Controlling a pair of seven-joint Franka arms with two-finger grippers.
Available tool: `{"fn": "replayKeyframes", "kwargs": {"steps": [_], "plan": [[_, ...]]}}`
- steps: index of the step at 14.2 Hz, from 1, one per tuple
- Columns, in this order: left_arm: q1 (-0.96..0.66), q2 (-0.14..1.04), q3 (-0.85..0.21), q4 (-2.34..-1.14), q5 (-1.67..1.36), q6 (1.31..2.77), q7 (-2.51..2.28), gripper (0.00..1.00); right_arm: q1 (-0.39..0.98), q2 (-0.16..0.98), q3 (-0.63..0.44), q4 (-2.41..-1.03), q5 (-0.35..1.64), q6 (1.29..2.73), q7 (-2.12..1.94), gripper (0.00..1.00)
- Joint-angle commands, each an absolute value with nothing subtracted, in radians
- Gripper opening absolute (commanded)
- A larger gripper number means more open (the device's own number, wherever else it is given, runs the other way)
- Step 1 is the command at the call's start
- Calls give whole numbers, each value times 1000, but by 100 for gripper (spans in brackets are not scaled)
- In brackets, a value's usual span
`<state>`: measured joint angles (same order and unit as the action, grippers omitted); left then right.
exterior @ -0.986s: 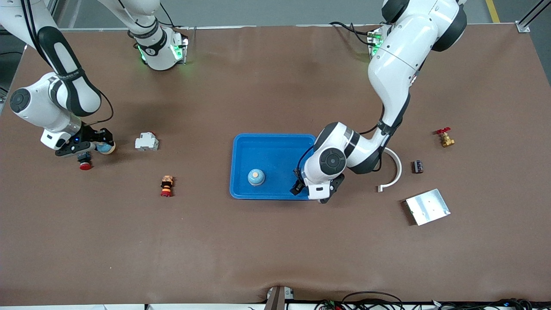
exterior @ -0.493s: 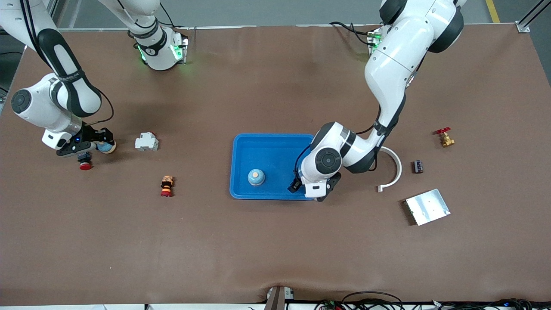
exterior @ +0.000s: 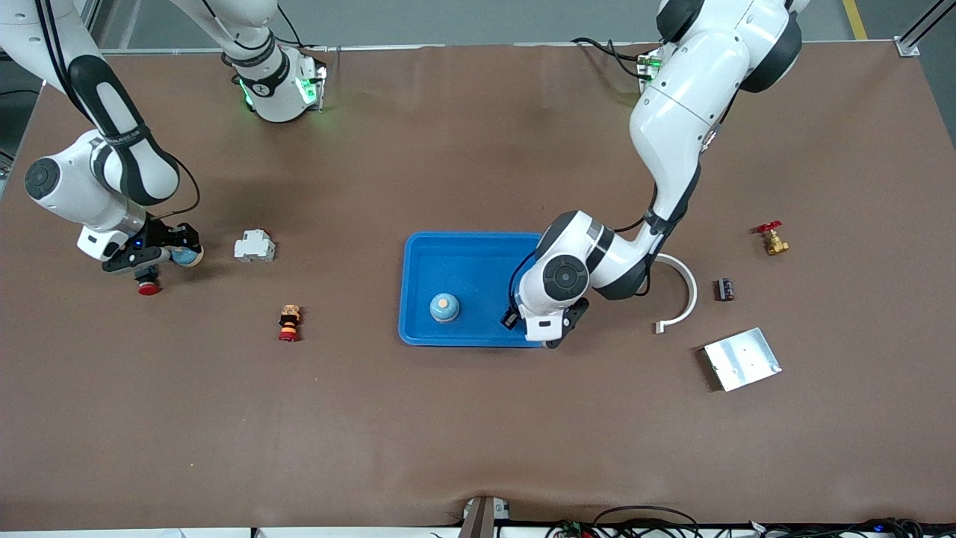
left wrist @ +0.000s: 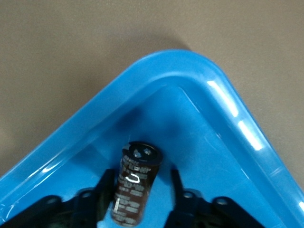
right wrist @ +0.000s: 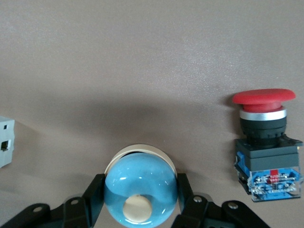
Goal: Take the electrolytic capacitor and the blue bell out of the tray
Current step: 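Grasp the second brown capacitor in the tray with the left gripper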
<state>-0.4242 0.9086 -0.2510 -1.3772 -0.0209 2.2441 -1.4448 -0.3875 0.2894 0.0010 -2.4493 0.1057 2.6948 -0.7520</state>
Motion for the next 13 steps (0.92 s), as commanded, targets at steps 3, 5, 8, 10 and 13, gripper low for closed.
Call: {"fn": "replayKeyframes", "kwargs": {"steps": [3, 5, 8, 10, 13], "plan": [[-445, 897, -222, -1361, 41, 2227, -1468, 3, -413, 299, 15, -2451, 120, 2714, -767, 100], [-443, 876, -222, -1359, 43, 2203, -1468, 2, -413, 298, 15, -2451, 120, 2712, -769, 100], [-433, 813, -225, -1356, 31, 2157, -1470, 2, -407, 275, 17, -2451, 121, 2675, -761, 100], [-416, 754, -227, -1358, 26, 2134, -1468, 2, -399, 220, 21, -2431, 121, 2573, -747, 100], [-347, 638, -239, -1359, 28, 1996, -1441, 0, -367, 148, 25, -2364, 121, 2397, -664, 100]]}}
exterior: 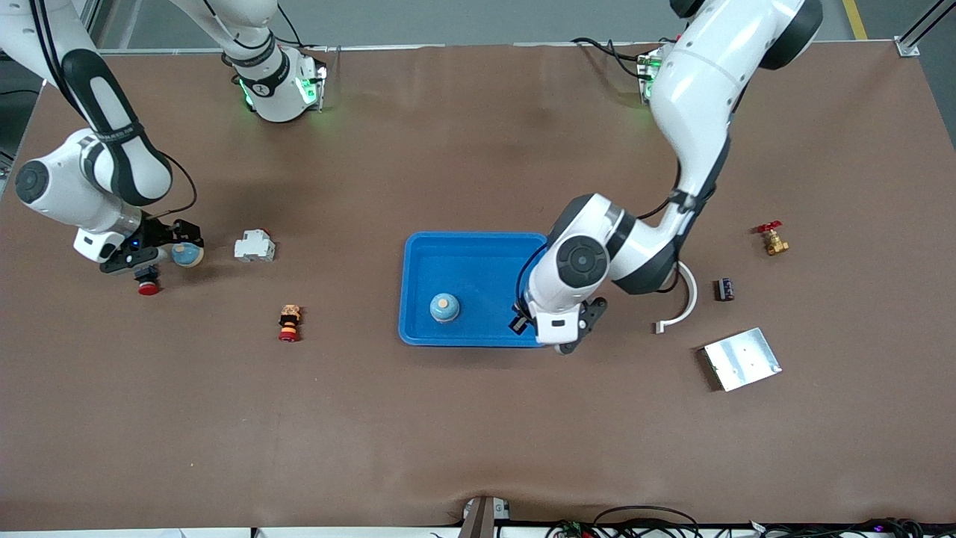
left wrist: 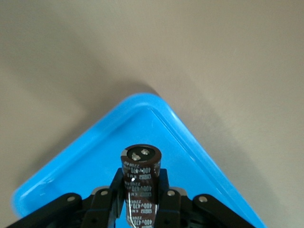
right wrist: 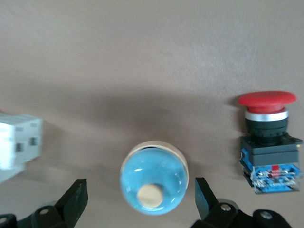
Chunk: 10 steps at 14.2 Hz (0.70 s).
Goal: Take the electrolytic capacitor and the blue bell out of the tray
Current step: 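Grasp the second brown capacitor in the tray with the left gripper, then carry the capacitor toward the arc while the right gripper reaches the tray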
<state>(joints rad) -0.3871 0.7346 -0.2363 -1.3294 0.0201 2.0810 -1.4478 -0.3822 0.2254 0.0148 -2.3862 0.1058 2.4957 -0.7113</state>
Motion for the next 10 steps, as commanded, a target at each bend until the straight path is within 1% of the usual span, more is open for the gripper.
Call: {"fn": "replayKeyframes", "kwargs": {"steps": [1, 3, 5, 8, 10], "plan": [[-338, 611, -241, -1361, 26, 1946, -1393, 0, -344, 115, 26, -2362, 120, 2381, -631, 100], [-304, 557, -244, -1380, 25, 1850, -1248, 0, -298, 68, 26, -2359, 120, 2359, -536, 100], [-284, 505, -242, -1434, 25, 1790, -1104, 0, -224, 63, 28, -2332, 120, 2343, -398, 100], [-206, 418, -242, -1557, 34, 1786, -785, 0, -117, 58, 31, -2284, 123, 2274, -209, 100], [-167, 384, -241, -1618, 41, 1786, -646, 0, -57, 38, 31, -2208, 123, 2153, -100, 100]]}}
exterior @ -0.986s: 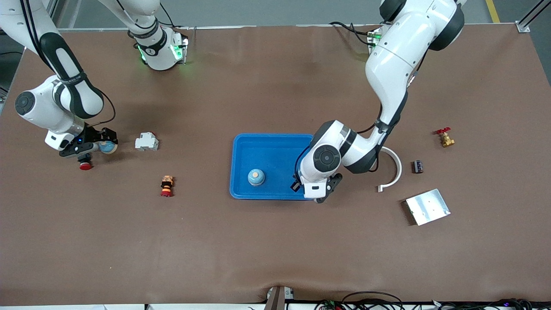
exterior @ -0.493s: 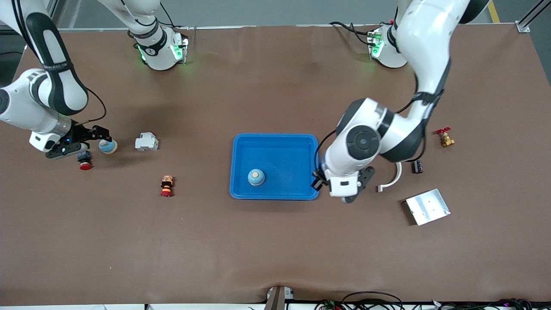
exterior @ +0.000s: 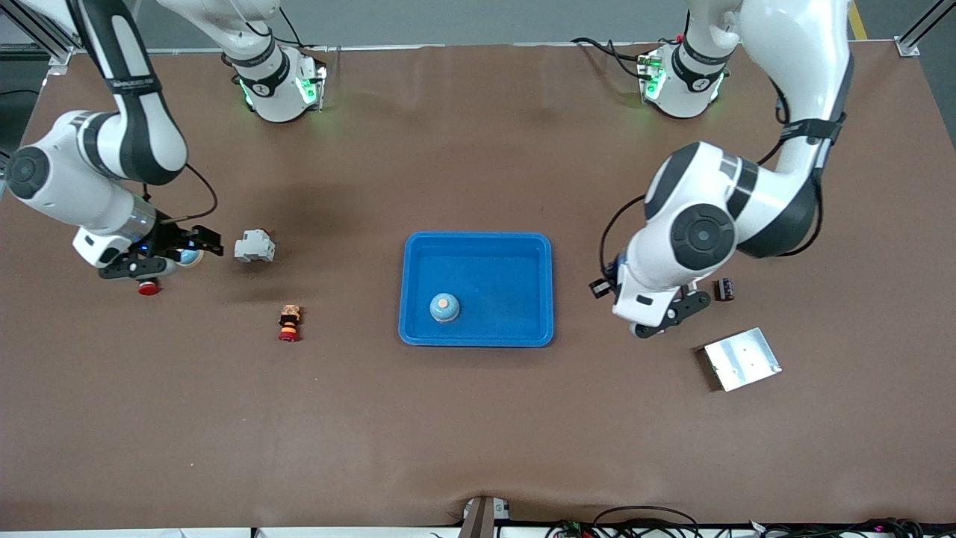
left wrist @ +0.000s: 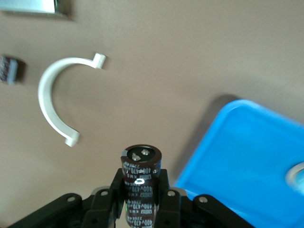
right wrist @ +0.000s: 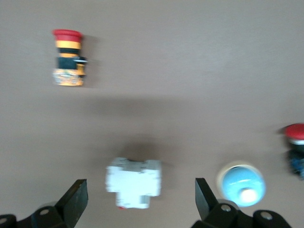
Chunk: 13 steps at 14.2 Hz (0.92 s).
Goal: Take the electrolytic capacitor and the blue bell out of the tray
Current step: 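Carry the capacitor toward the arc while the right gripper reaches the tray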
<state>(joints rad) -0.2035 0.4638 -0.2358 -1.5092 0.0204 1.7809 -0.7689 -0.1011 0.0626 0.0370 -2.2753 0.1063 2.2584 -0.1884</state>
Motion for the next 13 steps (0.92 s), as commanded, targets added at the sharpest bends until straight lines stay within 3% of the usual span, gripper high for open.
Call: {"fn": "replayKeyframes", "kwargs": {"steps": [1, 6, 10, 13], "plan": [[-155, 377, -239, -1637, 52, 1786, -618, 0, -39, 38, 31, -2153, 123, 2088, -65, 100], [-71, 408, -241, -1672, 92, 1828, -480, 0, 155, 87, 29, -1975, 118, 2037, 279, 100], [-38, 411, -241, -1814, 94, 2018, -453, 0, 241, 224, 28, -1843, 117, 2051, 440, 100], [-41, 451, -239, -1855, 97, 2097, -454, 0, 271, 314, 28, -1746, 115, 2052, 514, 100]]}}
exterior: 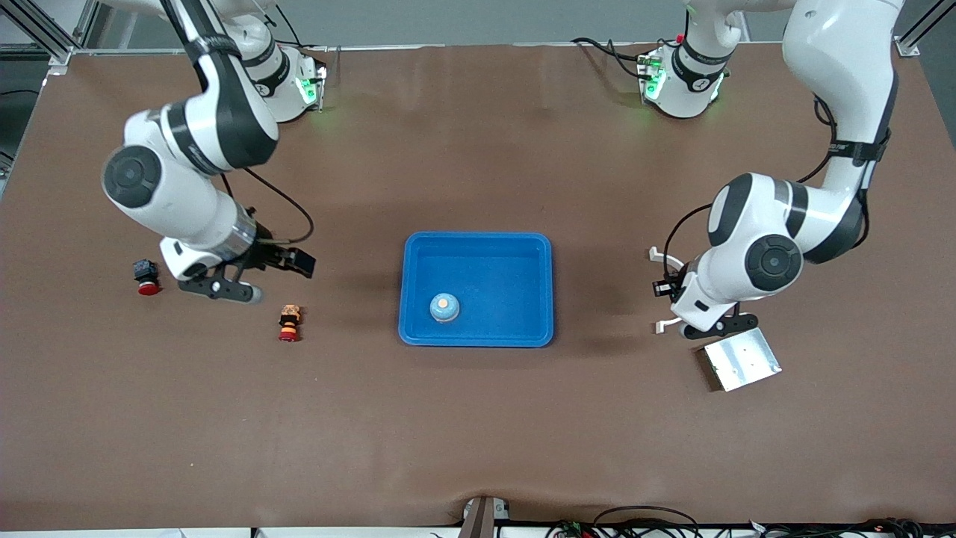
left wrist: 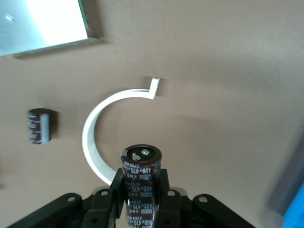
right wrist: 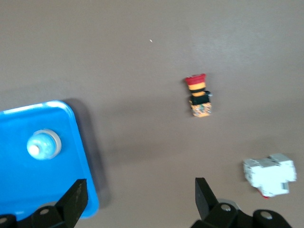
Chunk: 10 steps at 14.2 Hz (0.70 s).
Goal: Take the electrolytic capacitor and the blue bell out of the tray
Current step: 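Carry the capacitor toward the arc while the right gripper reaches the tray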
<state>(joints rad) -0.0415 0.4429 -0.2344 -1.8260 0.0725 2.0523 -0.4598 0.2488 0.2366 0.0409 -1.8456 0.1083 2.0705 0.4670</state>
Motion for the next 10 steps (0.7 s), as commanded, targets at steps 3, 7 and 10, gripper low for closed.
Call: {"fn": "replayKeyframes", "kwargs": {"steps": [3, 7, 10], "plan": [[-40, 489, -239, -1853, 97, 2125, -454, 0, 287, 369, 28, -1675, 115, 2052, 538, 100], [-38, 523, -238, -1853, 115, 2146, -454, 0, 376, 471, 26, -1585, 52, 2062, 716, 100], [-38, 545, -236, -1852, 115, 2148, -454, 0, 435, 550, 28, -1528, 35, 2126, 860, 100]]}}
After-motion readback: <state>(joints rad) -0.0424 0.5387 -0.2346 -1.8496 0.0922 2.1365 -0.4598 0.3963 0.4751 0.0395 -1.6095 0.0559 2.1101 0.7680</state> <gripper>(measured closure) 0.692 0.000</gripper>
